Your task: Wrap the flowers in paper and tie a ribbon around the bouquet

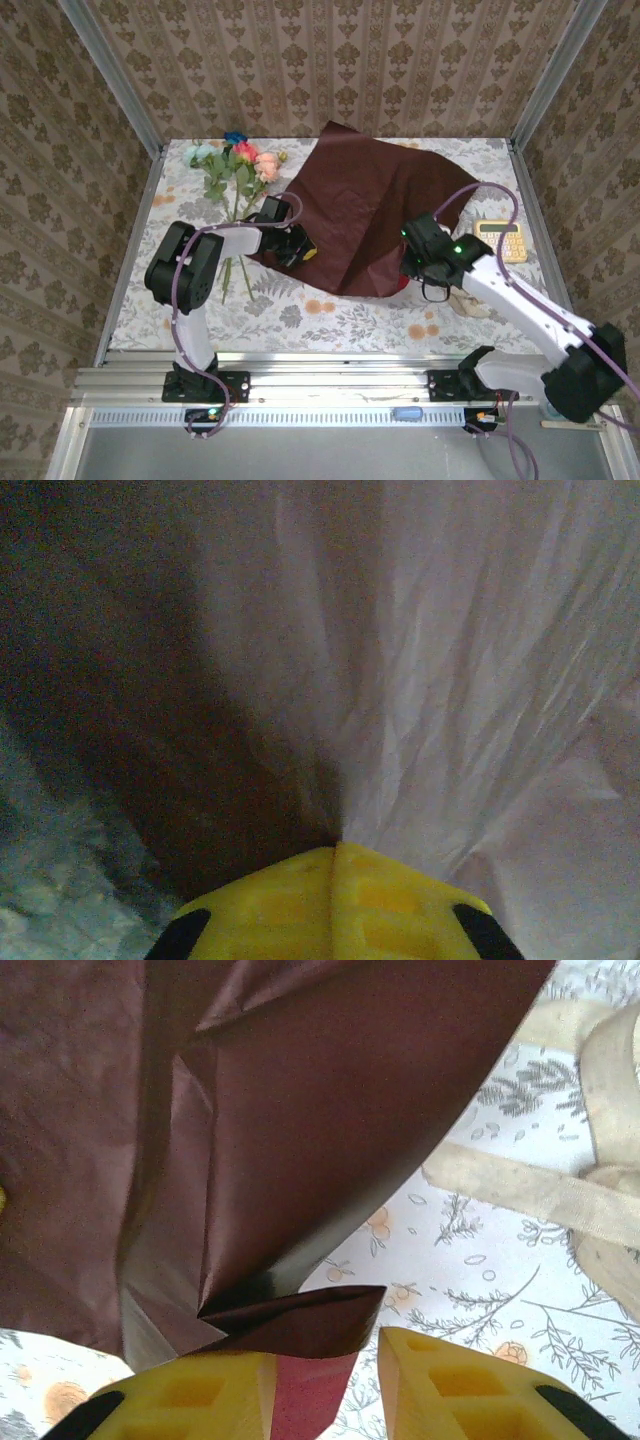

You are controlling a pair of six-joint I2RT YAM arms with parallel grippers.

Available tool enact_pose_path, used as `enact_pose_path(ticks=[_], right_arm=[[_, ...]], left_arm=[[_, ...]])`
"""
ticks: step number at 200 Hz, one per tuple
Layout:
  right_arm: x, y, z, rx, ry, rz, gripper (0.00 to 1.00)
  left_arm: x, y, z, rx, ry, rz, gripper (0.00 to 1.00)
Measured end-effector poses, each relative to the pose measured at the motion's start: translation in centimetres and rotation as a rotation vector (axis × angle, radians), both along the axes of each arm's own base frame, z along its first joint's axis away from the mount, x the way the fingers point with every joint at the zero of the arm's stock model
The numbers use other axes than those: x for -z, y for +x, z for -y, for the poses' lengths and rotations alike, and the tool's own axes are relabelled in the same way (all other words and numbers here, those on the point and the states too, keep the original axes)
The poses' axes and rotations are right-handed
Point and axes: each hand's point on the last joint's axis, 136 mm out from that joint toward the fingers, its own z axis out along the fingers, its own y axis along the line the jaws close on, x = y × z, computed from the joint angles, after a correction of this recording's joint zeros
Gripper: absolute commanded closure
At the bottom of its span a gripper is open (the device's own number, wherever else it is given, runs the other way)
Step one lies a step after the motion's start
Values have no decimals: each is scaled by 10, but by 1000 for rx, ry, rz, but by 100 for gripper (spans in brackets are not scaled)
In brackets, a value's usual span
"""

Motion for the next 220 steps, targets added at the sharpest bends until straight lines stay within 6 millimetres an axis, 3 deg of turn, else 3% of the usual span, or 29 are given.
enact_pose_path(ticks=[25,59,87,107,123,144,158,172,195,220], right_arm=[[-31,-2,19,54,4,104,65],[-74,-30,67,171,-16,250,59],[-91,-52,99,238,-78,308,55],[-99,-53,105,238,-103,331,56],[-96,-42,94,193,-84,321,56],[-70,-5,52,87,-7,239,62],[-32,24,18,21,50,140,65],[19,45,-9,-26,80,16,70],[85,48,-28,-57,96,-165,72],[118,35,-33,-70,110,-272,74]], left_arm=[[0,0,-2,15,12,2,95],[-1,-2,-4,44,37,5,95],[0,-4,-7,63,55,2,96],[0,-1,-13,60,64,0,95],[0,1,-17,60,68,1,95],[0,0,-18,62,76,-2,91],[-2,-2,-17,67,79,-3,90],[-7,-6,-11,81,78,3,89],[-16,-13,3,105,50,21,89],[-16,-12,1,93,40,16,89]])
